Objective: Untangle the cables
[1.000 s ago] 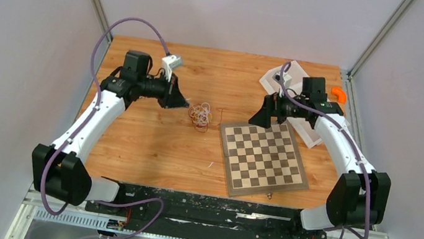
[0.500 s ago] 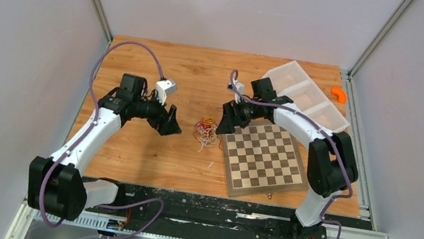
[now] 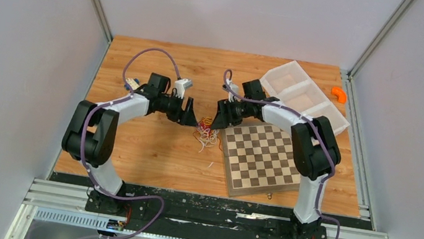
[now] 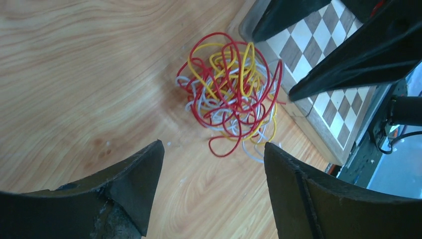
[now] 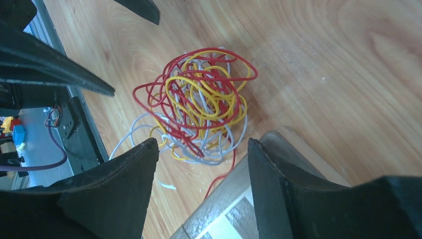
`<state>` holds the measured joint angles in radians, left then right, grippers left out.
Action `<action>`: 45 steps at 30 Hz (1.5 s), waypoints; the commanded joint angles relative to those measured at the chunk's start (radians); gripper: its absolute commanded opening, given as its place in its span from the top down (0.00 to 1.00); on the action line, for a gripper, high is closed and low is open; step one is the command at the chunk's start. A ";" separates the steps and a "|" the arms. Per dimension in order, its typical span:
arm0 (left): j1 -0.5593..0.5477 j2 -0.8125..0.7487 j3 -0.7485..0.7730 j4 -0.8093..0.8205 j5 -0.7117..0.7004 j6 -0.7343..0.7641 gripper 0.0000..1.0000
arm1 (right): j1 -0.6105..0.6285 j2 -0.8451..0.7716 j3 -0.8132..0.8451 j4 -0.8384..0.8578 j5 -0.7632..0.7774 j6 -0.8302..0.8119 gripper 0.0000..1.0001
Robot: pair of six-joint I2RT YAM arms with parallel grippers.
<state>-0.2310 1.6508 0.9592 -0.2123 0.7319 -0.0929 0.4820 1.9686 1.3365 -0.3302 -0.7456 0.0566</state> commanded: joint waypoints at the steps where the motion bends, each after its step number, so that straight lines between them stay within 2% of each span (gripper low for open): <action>1: -0.023 0.074 0.059 0.115 0.029 -0.063 0.17 | 0.033 0.063 0.036 0.076 -0.042 0.022 0.39; 4: -0.039 0.112 0.069 0.111 0.041 -0.071 0.19 | 0.037 0.089 0.054 0.078 -0.064 0.026 0.63; 5: -0.042 0.121 0.069 0.113 0.055 -0.082 0.23 | 0.037 0.090 0.060 0.078 -0.078 0.028 0.71; 7: -0.043 0.112 0.064 0.112 0.083 -0.100 0.38 | 0.038 0.069 0.061 0.096 -0.123 0.035 0.84; 8: -0.042 0.102 0.059 0.111 0.100 -0.101 0.50 | 0.038 0.046 0.055 0.109 -0.136 0.037 0.90; 9: -0.042 0.065 0.048 0.101 0.107 -0.097 0.55 | 0.039 0.016 0.047 0.121 -0.142 0.036 0.96; 10: -0.041 0.040 0.041 0.095 0.117 -0.086 0.68 | 0.040 -0.013 0.036 0.134 -0.144 0.034 1.00; 11: -0.040 -0.017 0.025 0.074 0.119 -0.078 0.74 | 0.040 -0.046 0.028 0.144 -0.144 0.031 1.00; 12: -0.032 -0.048 0.016 0.061 0.117 -0.061 0.86 | 0.039 -0.075 0.020 0.148 -0.147 0.022 1.00; 14: -0.005 -0.146 -0.017 0.021 0.102 -0.046 0.99 | 0.039 -0.143 0.005 0.150 -0.157 -0.002 1.00; 17: 0.093 -0.312 -0.079 -0.016 0.103 -0.068 1.00 | 0.029 -0.243 -0.018 0.150 -0.175 -0.047 1.00; 20: 0.252 -0.457 -0.103 -0.072 0.124 -0.062 1.00 | 0.011 -0.307 -0.033 0.148 -0.200 -0.092 1.00; 23: 0.328 -0.556 -0.114 -0.107 0.171 -0.033 1.00 | 0.009 -0.339 -0.030 0.146 -0.260 -0.126 1.00; 24: 0.332 -0.597 -0.121 -0.113 0.207 -0.021 0.96 | 0.010 -0.339 -0.021 0.146 -0.298 -0.129 1.00; 25: 0.329 -0.615 -0.132 -0.096 0.232 -0.050 0.64 | 0.014 -0.333 -0.011 0.146 -0.338 -0.129 1.00; 27: 0.291 -0.653 -0.175 0.003 0.302 -0.134 0.22 | 0.030 -0.312 0.013 0.146 -0.410 -0.130 1.00; 29: 0.225 -0.659 -0.190 0.060 0.279 -0.167 0.07 | 0.051 -0.298 0.033 0.146 -0.445 -0.138 1.00; 32: 0.160 -0.634 -0.236 0.165 0.261 -0.225 0.05 | 0.091 -0.290 0.056 0.146 -0.478 -0.155 1.00; 36: 0.120 -0.578 -0.241 0.240 0.240 -0.312 0.16 | 0.156 -0.291 0.077 0.144 -0.477 -0.165 1.00; 39: 0.076 -0.545 -0.208 0.228 0.299 -0.318 0.30 | 0.169 -0.279 0.091 0.146 -0.460 -0.165 1.00; 41: 0.067 -0.547 -0.193 0.218 0.343 -0.323 0.46 | 0.168 -0.267 0.108 0.146 -0.446 -0.161 1.00; 42: 0.067 -0.550 -0.187 0.218 0.356 -0.328 0.64 | 0.168 -0.262 0.116 0.146 -0.435 -0.161 1.00; 43: 0.071 -0.562 -0.183 0.164 0.372 -0.326 0.76 | 0.166 -0.259 0.124 0.144 -0.418 -0.155 1.00; 44: 0.080 -0.570 -0.174 0.137 0.375 -0.325 0.94 | 0.158 -0.256 0.130 0.145 -0.399 -0.148 1.00; 45: 0.111 -0.587 -0.176 0.093 0.385 -0.332 0.98 | 0.140 -0.250 0.136 0.147 -0.378 -0.137 1.00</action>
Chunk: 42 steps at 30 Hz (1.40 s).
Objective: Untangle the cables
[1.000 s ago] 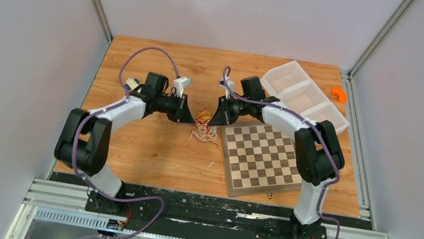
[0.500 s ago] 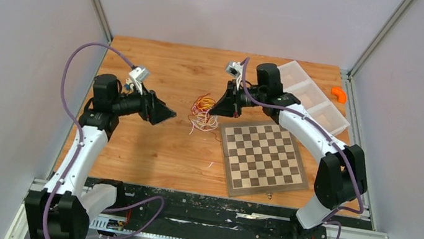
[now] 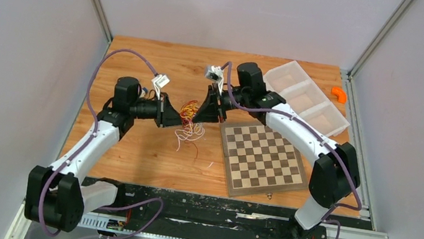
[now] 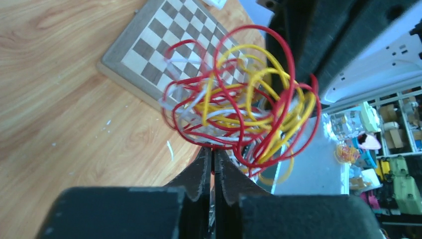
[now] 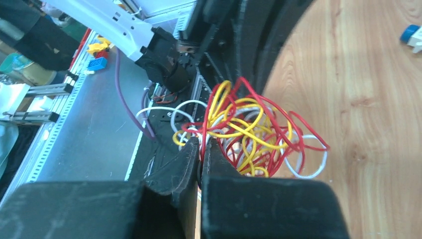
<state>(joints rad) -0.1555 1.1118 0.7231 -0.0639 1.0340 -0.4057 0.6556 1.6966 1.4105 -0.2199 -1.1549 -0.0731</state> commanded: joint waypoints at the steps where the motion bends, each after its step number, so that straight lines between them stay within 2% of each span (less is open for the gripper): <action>1: 0.063 -0.058 0.052 -0.065 0.091 -0.047 1.00 | -0.055 0.028 0.067 0.035 0.048 0.005 1.00; 4: 0.273 -0.114 -0.002 -0.091 0.134 -0.084 1.00 | -0.140 0.051 0.079 0.035 0.089 0.044 1.00; 9: 0.592 -0.166 0.000 -0.244 0.090 0.005 1.00 | -0.222 0.059 0.090 0.036 0.209 0.063 1.00; 17: 0.908 -0.147 0.077 -0.502 0.023 0.233 1.00 | -0.308 0.060 0.118 0.036 0.279 0.107 1.00; 22: 0.959 -0.110 0.157 -0.628 -0.070 0.441 1.00 | -0.343 0.062 0.133 0.035 0.314 0.095 1.00; 25: 0.958 -0.125 0.165 -0.667 -0.190 0.492 1.00 | -0.358 0.080 0.137 0.033 0.350 0.084 1.00; 30: 0.976 -0.101 0.169 -0.730 -0.431 0.662 1.00 | -0.414 0.097 0.135 0.033 0.407 0.079 1.00; 36: 0.989 -0.075 0.126 -0.708 -0.546 0.818 1.00 | -0.450 0.099 0.155 0.035 0.332 0.078 1.00; 39: 0.986 -0.068 0.111 -0.706 -0.529 0.881 1.00 | -0.438 0.111 0.162 0.038 0.192 0.103 1.00; 42: 0.967 -0.077 0.125 -0.817 -0.316 0.953 1.00 | -0.379 0.120 0.149 0.040 0.065 0.109 1.00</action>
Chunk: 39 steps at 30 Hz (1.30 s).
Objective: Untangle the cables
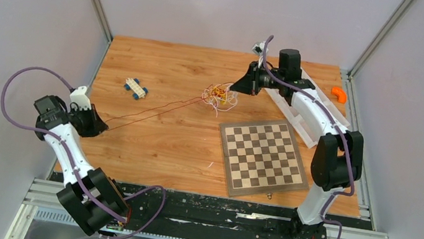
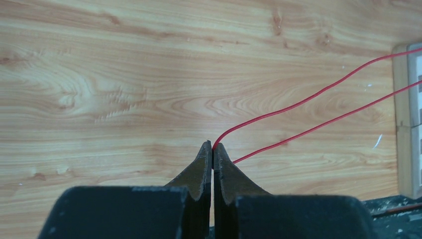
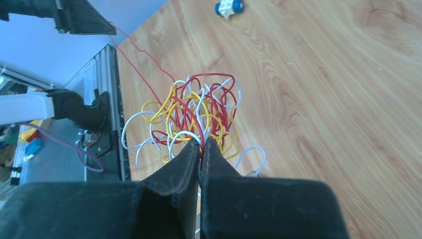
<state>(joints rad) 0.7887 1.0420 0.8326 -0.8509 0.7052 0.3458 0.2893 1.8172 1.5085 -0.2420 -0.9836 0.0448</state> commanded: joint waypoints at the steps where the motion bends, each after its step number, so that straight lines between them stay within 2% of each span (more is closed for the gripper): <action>1: 0.007 -0.014 0.025 -0.051 0.050 0.217 0.92 | 0.019 -0.005 0.044 0.063 -0.136 -0.016 1.00; 2: -0.043 -0.033 0.030 -0.076 0.103 0.219 0.86 | 0.051 -0.009 0.038 0.067 -0.152 -0.021 1.00; 3: -0.078 -0.046 0.039 -0.078 0.117 0.205 0.71 | 0.086 -0.011 0.033 0.070 -0.159 -0.024 1.00; 4: -0.146 -0.071 0.047 -0.060 0.129 0.189 0.62 | 0.120 -0.014 0.030 0.074 -0.161 -0.030 1.00; 5: -0.183 -0.085 0.053 -0.046 0.133 0.145 0.43 | 0.149 -0.015 0.029 0.079 -0.161 -0.031 1.00; 6: -0.247 -0.105 0.068 -0.008 0.150 0.120 0.33 | 0.177 -0.015 0.029 0.083 -0.161 -0.031 1.00; 7: -0.308 -0.113 0.077 0.016 0.162 0.060 0.18 | 0.205 -0.013 0.030 0.088 -0.163 -0.035 1.00; 9: -0.399 -0.120 0.104 0.122 0.219 -0.039 0.04 | 0.248 -0.009 0.037 0.096 -0.165 -0.039 1.00; 13: -0.589 -0.093 0.126 0.269 0.238 -0.166 0.00 | 0.308 0.007 0.084 0.101 -0.173 -0.027 1.00; 21: -0.917 -0.035 0.103 0.435 0.165 -0.201 0.00 | 0.398 0.023 0.140 0.101 -0.208 -0.014 1.00; 23: -0.973 -0.010 0.102 0.428 0.139 -0.192 0.01 | 0.411 0.027 0.153 0.101 -0.214 -0.011 1.00; 25: -0.997 0.012 0.098 0.424 0.138 -0.189 0.10 | 0.412 0.030 0.163 0.101 -0.222 -0.005 1.00; 26: -0.999 0.017 0.096 0.424 0.137 -0.195 0.23 | 0.410 0.026 0.163 0.101 -0.220 -0.007 1.00; 27: -1.002 0.024 0.096 0.426 0.127 -0.200 0.31 | 0.409 0.019 0.156 0.100 -0.218 -0.012 1.00; 28: -1.003 0.025 0.099 0.427 0.123 -0.209 0.54 | 0.407 0.011 0.147 0.101 -0.215 -0.016 1.00; 29: -1.002 0.017 0.100 0.428 0.116 -0.215 0.68 | 0.402 0.002 0.136 0.101 -0.207 -0.019 1.00; 30: -1.001 0.011 0.101 0.431 0.112 -0.237 0.91 | 0.394 -0.008 0.120 0.101 -0.189 -0.019 0.98; 32: -0.983 -0.023 0.092 0.455 0.115 -0.306 1.00 | 0.363 -0.027 0.083 0.101 -0.132 -0.011 0.72; 33: -0.956 -0.049 0.079 0.487 0.140 -0.338 1.00 | 0.342 -0.035 0.063 0.102 -0.112 -0.002 0.51; 34: -0.923 -0.061 0.073 0.520 0.152 -0.408 1.00 | 0.321 -0.044 0.043 0.102 -0.086 0.008 0.36; 36: -0.879 -0.086 0.061 0.556 0.199 -0.498 1.00 | 0.296 -0.070 -0.012 0.107 -0.026 0.025 0.22; 39: -0.864 -0.099 0.040 0.593 0.250 -0.584 1.00 | 0.302 -0.101 -0.091 0.181 0.013 0.074 0.18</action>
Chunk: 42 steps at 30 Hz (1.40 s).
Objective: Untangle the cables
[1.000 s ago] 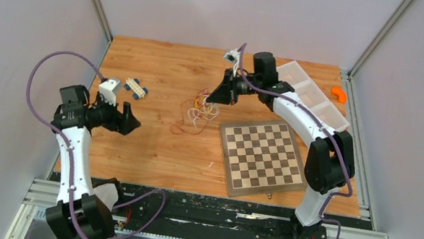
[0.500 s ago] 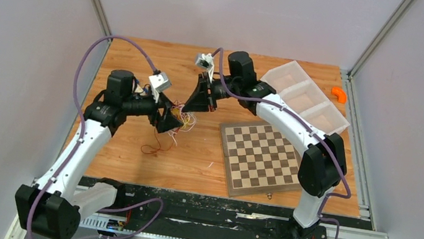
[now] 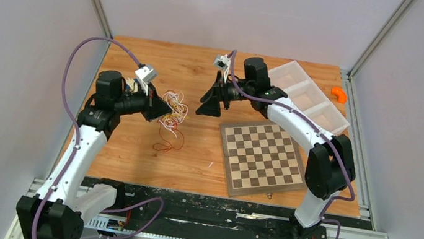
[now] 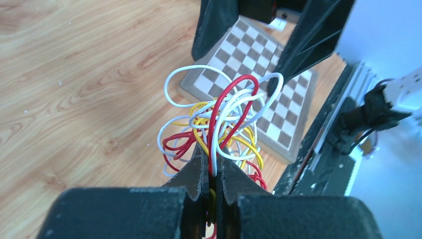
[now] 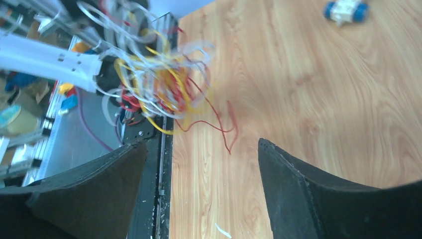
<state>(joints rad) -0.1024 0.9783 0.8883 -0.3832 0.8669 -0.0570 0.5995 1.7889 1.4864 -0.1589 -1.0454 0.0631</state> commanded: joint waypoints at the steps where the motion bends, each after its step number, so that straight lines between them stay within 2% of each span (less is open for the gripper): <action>1: 0.028 -0.037 -0.026 0.166 0.103 -0.232 1.00 | -0.003 -0.072 -0.082 0.132 0.072 0.088 0.17; 3: 0.028 -0.036 -0.054 0.216 0.105 -0.286 1.00 | 0.009 -0.060 -0.079 0.187 0.047 0.144 0.16; 7: 0.027 -0.029 -0.061 0.231 0.090 -0.299 1.00 | 0.043 -0.036 -0.049 0.240 0.013 0.211 0.14; 9: 0.028 -0.025 -0.052 0.211 0.070 -0.285 1.00 | 0.057 -0.038 -0.058 0.290 -0.015 0.254 0.01; 14: 0.022 -0.014 -0.044 0.210 0.074 -0.282 1.00 | 0.094 -0.045 -0.084 0.342 -0.001 0.270 0.01; 15: 0.018 -0.015 -0.044 0.218 0.092 -0.291 1.00 | 0.097 -0.037 -0.082 0.337 0.026 0.271 0.06; 16: 0.011 -0.017 -0.043 0.223 0.100 -0.305 1.00 | 0.098 -0.026 -0.080 0.333 0.056 0.268 0.15; 18: 0.008 -0.028 -0.032 0.195 0.122 -0.316 1.00 | 0.092 -0.007 -0.076 0.297 0.115 0.237 0.44; 19: 0.009 -0.031 -0.009 0.172 0.122 -0.291 1.00 | 0.084 -0.003 -0.074 0.274 0.142 0.219 0.61; 21: 0.022 -0.048 0.042 0.063 0.107 -0.222 1.00 | 0.060 -0.011 -0.076 0.222 0.183 0.188 0.89; 22: 0.047 -0.059 0.061 -0.012 0.097 -0.204 1.00 | 0.047 -0.028 -0.081 0.196 0.219 0.165 0.99; 25: 0.139 -0.067 0.157 -0.150 0.072 -0.143 1.00 | 0.005 -0.092 -0.120 0.147 0.386 0.091 1.00; 27: 0.197 -0.059 0.228 -0.279 -0.006 -0.066 1.00 | -0.026 -0.123 -0.135 0.105 0.498 0.042 1.00; 28: 0.212 -0.055 0.251 -0.363 -0.105 -0.042 1.00 | -0.046 -0.135 -0.138 0.090 0.558 0.018 1.00; 31: 0.233 -0.063 0.321 -0.458 -0.307 0.032 1.00 | -0.103 -0.161 -0.149 0.074 0.682 0.004 1.00; 32: 0.242 -0.074 0.326 -0.480 -0.386 0.042 1.00 | -0.122 -0.167 -0.149 0.071 0.699 0.006 1.00; 37: 0.269 -0.129 0.308 -0.498 -0.596 0.111 1.00 | -0.202 -0.191 -0.136 0.045 0.770 -0.013 1.00; 39: 0.290 -0.133 0.303 -0.504 -0.735 0.131 1.00 | -0.241 -0.202 -0.129 0.038 0.780 -0.025 1.00; 42: 0.362 -0.134 0.282 -0.504 -0.786 0.166 1.00 | -0.307 -0.210 -0.113 0.034 0.750 -0.020 1.00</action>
<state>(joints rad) 0.1406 0.8742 1.1748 -0.8211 0.4316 -0.0116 0.4595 1.6249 1.3560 -0.0788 -0.5240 0.1089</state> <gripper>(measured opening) 0.032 0.022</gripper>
